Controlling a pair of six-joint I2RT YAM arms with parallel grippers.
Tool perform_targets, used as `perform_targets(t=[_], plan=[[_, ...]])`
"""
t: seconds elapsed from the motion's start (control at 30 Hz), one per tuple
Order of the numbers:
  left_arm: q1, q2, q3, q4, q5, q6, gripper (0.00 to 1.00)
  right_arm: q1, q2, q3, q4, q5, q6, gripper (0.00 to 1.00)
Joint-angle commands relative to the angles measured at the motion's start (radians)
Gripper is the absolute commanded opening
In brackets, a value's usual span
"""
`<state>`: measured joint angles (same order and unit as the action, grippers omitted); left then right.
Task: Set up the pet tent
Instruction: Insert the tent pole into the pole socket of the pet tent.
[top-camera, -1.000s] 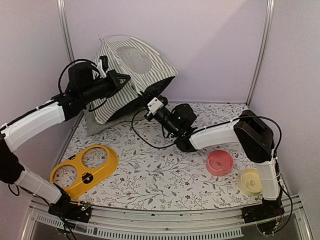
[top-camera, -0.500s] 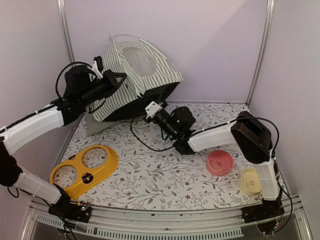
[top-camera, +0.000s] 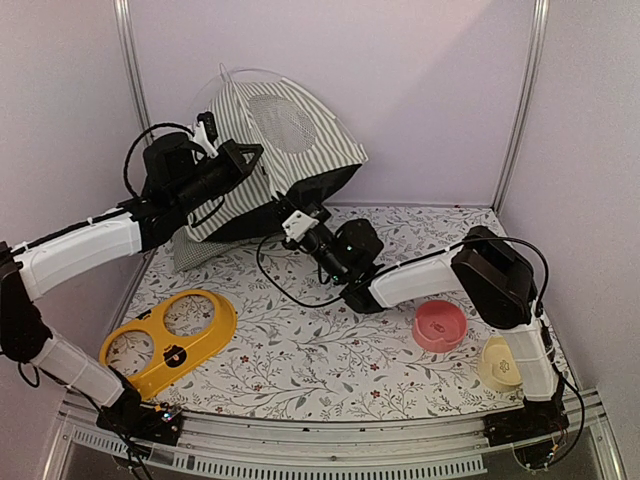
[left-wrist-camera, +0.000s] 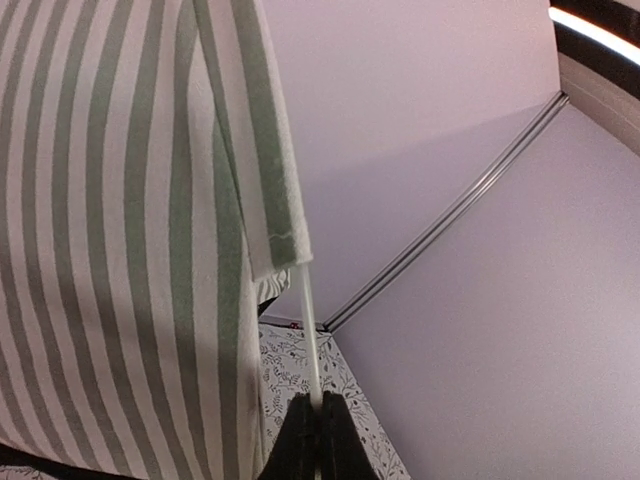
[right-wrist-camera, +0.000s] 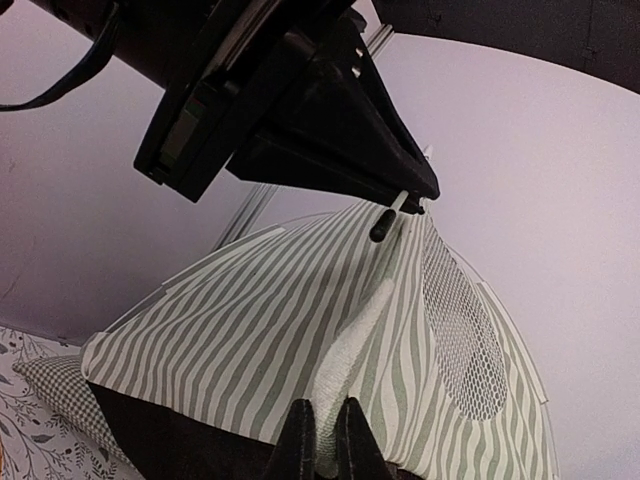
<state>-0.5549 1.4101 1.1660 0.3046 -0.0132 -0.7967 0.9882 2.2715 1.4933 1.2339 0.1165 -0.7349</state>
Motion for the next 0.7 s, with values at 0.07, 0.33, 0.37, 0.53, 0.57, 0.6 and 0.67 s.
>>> perform_targets(t=[0.07, 0.33, 0.37, 0.53, 0.57, 0.6, 0.67], plan=[[0.031, -0.005, 0.132, 0.367, -0.224, 0.112, 0.00, 0.050, 0.068, -0.041, -0.118, -0.025, -0.028, 0.00], [0.023, 0.029, 0.140, 0.380, -0.247, 0.155, 0.00, 0.053, 0.067, -0.049, -0.116, -0.023, -0.034, 0.00], [0.023, 0.031, 0.140, 0.381, -0.249, 0.159, 0.00, 0.053, 0.066, -0.051, -0.116, -0.022, -0.036, 0.00], [0.023, 0.036, 0.145, 0.386, -0.262, 0.181, 0.00, 0.053, 0.063, -0.056, -0.113, -0.021, -0.035, 0.00], [0.023, 0.039, 0.148, 0.387, -0.264, 0.185, 0.00, 0.053, 0.063, -0.057, -0.113, -0.023, -0.035, 0.00], [0.023, 0.040, 0.149, 0.389, -0.264, 0.188, 0.00, 0.053, 0.062, -0.059, -0.111, -0.023, -0.036, 0.00], [0.024, 0.045, 0.156, 0.388, -0.263, 0.193, 0.00, 0.053, 0.060, -0.062, -0.110, -0.023, -0.035, 0.00]])
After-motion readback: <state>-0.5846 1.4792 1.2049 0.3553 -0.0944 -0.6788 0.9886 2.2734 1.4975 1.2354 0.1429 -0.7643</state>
